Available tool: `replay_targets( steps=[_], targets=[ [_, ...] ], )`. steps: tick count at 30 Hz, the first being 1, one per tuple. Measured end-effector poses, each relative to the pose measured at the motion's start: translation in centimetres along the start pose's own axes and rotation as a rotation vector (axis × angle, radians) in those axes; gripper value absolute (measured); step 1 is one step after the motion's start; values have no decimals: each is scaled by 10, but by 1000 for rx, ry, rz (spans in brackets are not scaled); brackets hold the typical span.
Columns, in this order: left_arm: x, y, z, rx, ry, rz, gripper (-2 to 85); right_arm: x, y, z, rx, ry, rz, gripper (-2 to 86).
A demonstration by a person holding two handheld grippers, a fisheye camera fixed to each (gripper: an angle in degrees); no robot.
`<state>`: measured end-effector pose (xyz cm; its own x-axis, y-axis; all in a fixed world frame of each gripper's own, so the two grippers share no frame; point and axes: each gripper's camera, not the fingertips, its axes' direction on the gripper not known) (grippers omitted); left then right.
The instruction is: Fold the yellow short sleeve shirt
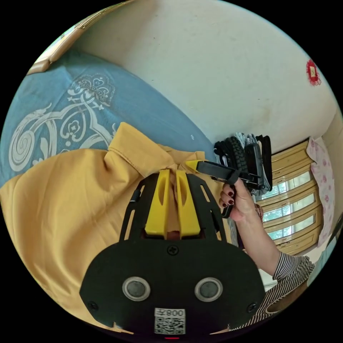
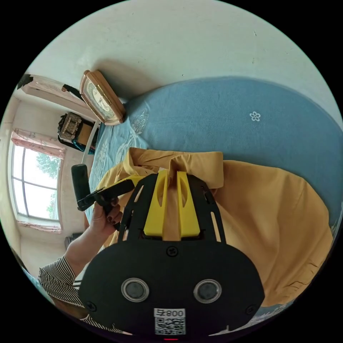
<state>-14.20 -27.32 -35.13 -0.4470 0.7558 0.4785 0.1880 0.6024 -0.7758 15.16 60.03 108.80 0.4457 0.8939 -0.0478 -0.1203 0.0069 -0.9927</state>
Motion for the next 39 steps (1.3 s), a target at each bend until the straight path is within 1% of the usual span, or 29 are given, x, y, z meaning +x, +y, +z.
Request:
replay_targets(
  steps=[3, 8, 11, 14, 16, 17, 19, 20, 22, 26, 29, 30, 34, 36, 39],
  targets=[
    [1, 20, -26, 41, 20, 22, 56, 8, 19, -7, 11, 13, -6, 62],
    [-6, 62, -69, 1, 65, 8, 75, 30, 71, -22, 18, 22, 13, 72],
    [-6, 112, -113, 4, 47, 25, 79, 43, 116, -35, 7, 45, 12, 73],
    [-9, 182, -174, 28, -16, 15, 84, 63, 175, -60, 35, 61, 46, 74],
    [-18, 246, -224, 45, -94, -48, 88, 76, 216, -76, 53, 68, 82, 74],
    [-20, 263, -235, 44, -118, -69, 89, 83, 245, -84, 54, 76, 103, 74],
    [-30, 330, -270, 3, -190, -187, 95, 91, 290, -91, 28, 102, 143, 76],
    [-32, 347, -277, -11, -185, -215, 97, 97, 322, -95, 3, 120, 179, 76],
    [-35, 411, -298, -66, -203, -320, 103, 104, 370, -98, -27, 113, 243, 77],
    [-35, 483, -322, -90, -226, -417, 113, 110, 467, -99, -94, 102, 371, 79],
    [-40, 521, -331, -71, -137, -477, 116, 108, 513, -97, -90, 97, 408, 85],
    [-41, 529, -330, -92, -111, -473, 116, 107, 520, -95, -89, 88, 409, 87],
    [-36, 548, -336, -105, -142, -464, 104, 102, 544, -77, -124, 74, 388, 91],
    [-33, 555, -337, -126, -71, -446, 95, 104, 550, -70, -139, 57, 400, 90],
    [-24, 566, -331, -184, -111, -417, 74, 102, 561, -63, -130, 75, 423, 80]
  ],
)
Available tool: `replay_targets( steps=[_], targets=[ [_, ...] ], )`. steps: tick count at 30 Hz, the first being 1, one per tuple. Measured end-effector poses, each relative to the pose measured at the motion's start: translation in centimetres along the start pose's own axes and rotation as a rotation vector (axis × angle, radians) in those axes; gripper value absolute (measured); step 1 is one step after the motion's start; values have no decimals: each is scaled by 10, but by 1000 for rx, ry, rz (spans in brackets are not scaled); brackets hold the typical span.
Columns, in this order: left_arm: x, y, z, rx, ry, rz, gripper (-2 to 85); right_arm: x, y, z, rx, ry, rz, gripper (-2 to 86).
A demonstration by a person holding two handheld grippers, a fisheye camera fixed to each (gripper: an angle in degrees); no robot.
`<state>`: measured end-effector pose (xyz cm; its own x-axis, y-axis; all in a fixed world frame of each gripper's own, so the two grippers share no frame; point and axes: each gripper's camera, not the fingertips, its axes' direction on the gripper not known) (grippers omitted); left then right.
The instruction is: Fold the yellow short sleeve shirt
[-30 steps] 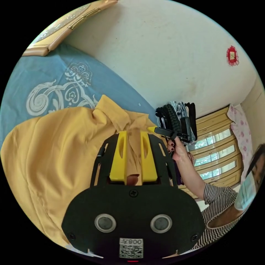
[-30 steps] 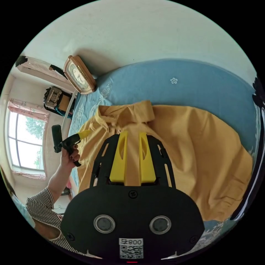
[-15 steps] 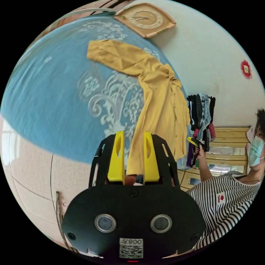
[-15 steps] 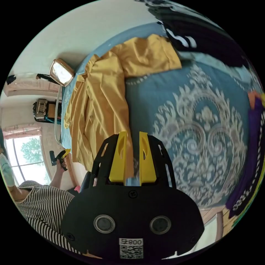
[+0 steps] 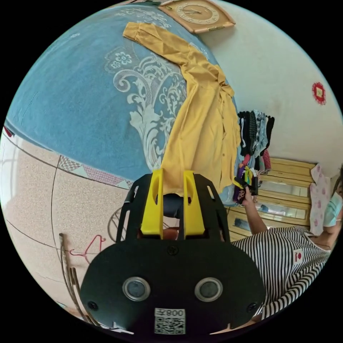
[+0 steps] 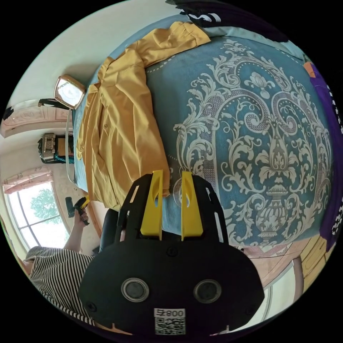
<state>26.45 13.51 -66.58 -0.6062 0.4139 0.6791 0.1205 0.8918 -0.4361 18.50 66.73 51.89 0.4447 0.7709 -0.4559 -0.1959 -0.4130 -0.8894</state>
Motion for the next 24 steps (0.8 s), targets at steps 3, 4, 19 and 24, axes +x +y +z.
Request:
replay_targets(
  steps=[3, 4, 19, 24],
  targets=[
    [-1, 9, 16, -63, 31, -17, 38, 5, 12, 3, 2, -1, 23, 49],
    [0, 14, 17, -58, 16, -14, 30, 6, 16, 5, -10, -29, 13, 33],
    [30, 70, -21, 4, 154, 34, 10, -7, 87, -24, -39, -92, -78, -1],
    [45, 79, -22, -12, 80, 59, 14, -19, 103, -37, -68, -11, -121, 0]
  ],
)
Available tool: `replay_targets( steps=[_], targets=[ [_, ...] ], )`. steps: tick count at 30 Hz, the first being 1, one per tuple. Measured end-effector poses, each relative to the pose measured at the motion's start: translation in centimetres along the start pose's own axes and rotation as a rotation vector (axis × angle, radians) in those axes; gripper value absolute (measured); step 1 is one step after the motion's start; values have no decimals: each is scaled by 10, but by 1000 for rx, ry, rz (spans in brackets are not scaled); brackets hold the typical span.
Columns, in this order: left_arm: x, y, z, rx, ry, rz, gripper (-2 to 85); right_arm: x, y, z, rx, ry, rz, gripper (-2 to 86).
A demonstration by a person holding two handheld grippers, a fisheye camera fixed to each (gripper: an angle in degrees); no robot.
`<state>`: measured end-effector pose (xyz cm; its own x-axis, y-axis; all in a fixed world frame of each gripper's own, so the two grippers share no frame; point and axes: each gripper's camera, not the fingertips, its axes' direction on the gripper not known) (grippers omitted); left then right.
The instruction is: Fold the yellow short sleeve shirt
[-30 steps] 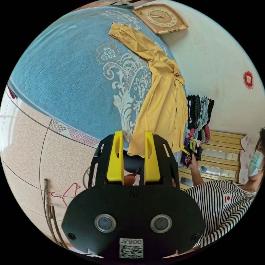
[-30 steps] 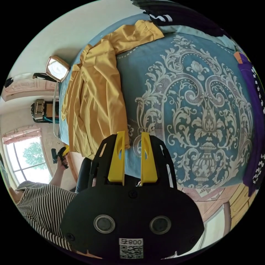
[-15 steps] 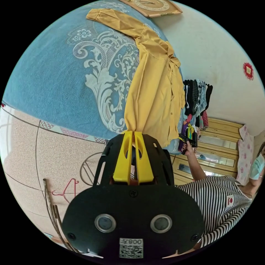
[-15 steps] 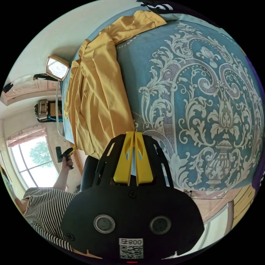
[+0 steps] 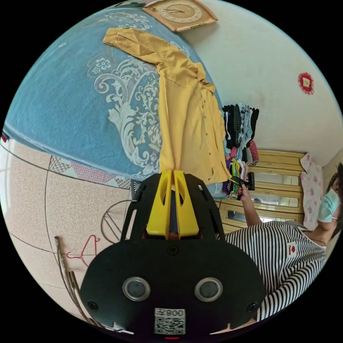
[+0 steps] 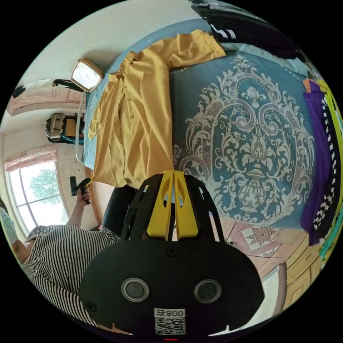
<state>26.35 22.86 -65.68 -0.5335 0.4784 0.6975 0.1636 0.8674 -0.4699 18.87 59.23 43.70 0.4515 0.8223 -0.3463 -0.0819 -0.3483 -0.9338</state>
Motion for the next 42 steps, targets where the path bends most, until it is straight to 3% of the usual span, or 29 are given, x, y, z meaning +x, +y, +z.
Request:
replay_targets(
  steps=[5, 10, 15, 20, 23, 26, 31, 33, 42],
  targets=[
    [-4, 3, 20, -51, -53, -75, 31, 23, 12, 43, -70, -48, 154, 1],
    [19, 15, 10, 37, -146, -97, 54, 26, 40, 28, 33, -34, 249, 4],
    [82, -6, 21, 87, -149, 71, 63, -51, 41, 21, 138, -124, 6, 23],
    [167, -70, 91, -23, -82, 299, 73, -169, 15, 95, -83, -139, -310, 56],
    [219, -112, 141, -87, -109, 419, 77, -203, 15, 131, -184, -43, -378, 59],
    [263, -143, 187, -163, -175, 499, 78, -213, 18, 147, -215, 45, -359, 58],
    [301, -174, 256, -295, -364, 507, 53, -222, 21, 153, -213, 27, -329, 32],
    [307, -179, 264, -266, -412, 491, 28, -227, 21, 152, -216, 16, -325, 23],
    [332, -207, 271, -228, -265, 414, 3, -252, 31, 146, -228, -132, -346, 3]
  ],
)
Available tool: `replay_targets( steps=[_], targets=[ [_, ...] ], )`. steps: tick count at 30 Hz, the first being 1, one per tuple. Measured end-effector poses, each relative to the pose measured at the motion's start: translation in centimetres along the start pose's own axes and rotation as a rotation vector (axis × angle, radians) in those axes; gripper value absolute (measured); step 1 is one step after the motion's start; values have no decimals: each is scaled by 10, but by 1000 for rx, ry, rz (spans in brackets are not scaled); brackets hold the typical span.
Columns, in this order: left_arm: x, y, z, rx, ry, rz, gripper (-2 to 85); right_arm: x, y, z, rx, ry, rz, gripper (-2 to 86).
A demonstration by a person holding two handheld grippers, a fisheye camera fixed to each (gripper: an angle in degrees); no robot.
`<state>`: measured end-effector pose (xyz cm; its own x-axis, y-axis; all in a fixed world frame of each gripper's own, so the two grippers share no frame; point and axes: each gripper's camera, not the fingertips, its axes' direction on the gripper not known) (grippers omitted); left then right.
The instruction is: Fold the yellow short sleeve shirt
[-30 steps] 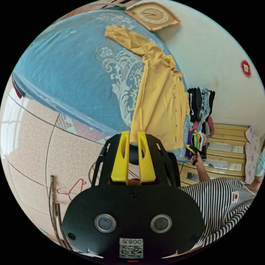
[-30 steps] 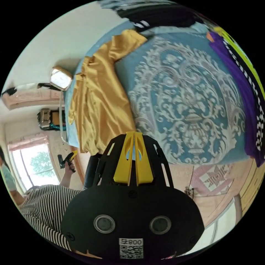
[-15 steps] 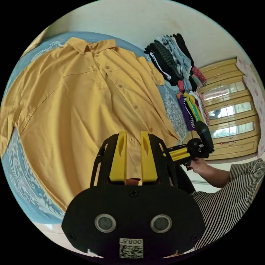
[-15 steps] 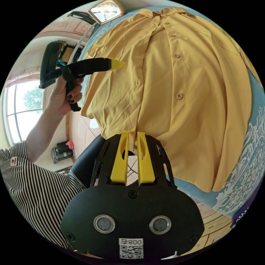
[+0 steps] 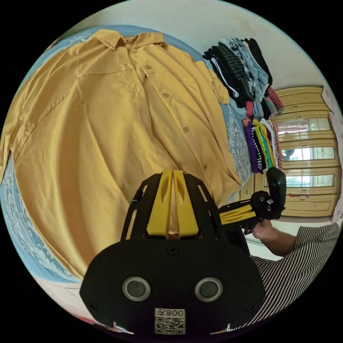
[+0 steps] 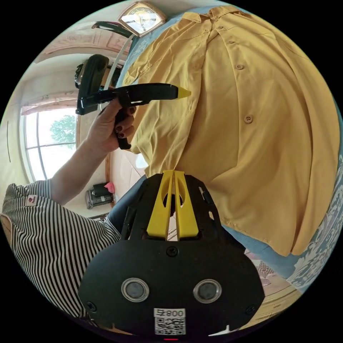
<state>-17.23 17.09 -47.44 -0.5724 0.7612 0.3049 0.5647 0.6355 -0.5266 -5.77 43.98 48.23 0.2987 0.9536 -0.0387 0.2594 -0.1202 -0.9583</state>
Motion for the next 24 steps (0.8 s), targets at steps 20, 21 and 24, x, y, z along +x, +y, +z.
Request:
replay_targets(
  steps=[20, 21, 24],
  targets=[
    [10, -141, -7, 64, 67, 61, 44, -59, -3, -48, 174, 250, 57, 44],
    [9, -155, -10, 75, 47, 68, 49, -61, -5, -49, 179, 264, 52, 46],
    [3, -195, -16, 104, 7, 65, 58, -73, -17, -48, 179, 384, 32, 53]
  ],
)
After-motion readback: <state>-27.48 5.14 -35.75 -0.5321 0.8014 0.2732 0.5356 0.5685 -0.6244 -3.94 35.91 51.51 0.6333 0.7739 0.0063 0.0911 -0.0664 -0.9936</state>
